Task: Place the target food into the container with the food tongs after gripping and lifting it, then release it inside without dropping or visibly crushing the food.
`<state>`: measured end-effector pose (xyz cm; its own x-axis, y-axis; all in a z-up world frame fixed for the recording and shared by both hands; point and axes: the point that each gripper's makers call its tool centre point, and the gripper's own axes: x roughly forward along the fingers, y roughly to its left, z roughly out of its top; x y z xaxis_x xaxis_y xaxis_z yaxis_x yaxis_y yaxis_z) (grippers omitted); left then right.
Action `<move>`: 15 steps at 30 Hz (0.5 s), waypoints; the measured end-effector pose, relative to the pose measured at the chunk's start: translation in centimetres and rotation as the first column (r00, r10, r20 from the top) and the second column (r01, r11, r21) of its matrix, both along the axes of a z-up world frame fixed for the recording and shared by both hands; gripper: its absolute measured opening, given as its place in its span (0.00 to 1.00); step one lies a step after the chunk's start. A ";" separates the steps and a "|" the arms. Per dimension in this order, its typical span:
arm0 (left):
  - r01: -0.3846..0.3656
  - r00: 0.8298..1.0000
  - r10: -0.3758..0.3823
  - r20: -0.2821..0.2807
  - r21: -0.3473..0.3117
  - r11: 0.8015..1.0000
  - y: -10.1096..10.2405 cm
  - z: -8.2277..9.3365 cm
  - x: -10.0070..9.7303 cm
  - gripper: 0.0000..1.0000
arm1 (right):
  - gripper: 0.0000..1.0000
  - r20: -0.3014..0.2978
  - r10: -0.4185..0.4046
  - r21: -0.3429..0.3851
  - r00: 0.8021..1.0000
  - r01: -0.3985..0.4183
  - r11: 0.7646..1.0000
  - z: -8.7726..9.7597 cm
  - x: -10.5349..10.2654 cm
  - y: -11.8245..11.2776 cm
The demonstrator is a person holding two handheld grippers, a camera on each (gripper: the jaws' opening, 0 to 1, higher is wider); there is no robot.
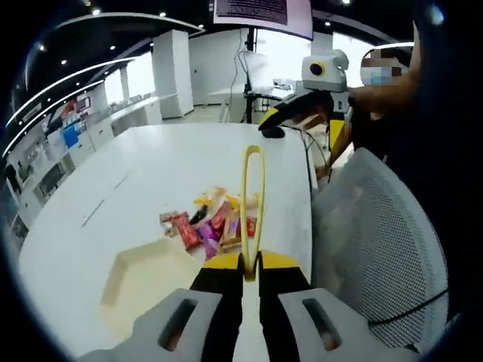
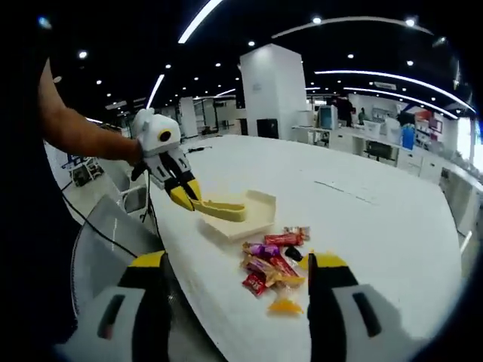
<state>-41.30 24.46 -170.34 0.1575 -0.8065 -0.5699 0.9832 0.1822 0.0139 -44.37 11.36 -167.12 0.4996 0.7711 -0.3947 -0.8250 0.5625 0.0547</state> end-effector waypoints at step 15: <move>0.120 0.993 -0.122 0.003 -0.215 0.969 -5.0 9.5 -2.0 0.02 | 0.40 0.022 0.177 0.247 0.984 -0.177 0.953 8.5 -0.1 4.4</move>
<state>-43.31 19.43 -160.89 0.0467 -0.9228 -0.3825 0.9980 0.0598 -0.0223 -44.51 15.72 -158.58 0.3459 0.9207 -0.1805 -0.9101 0.3760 0.1740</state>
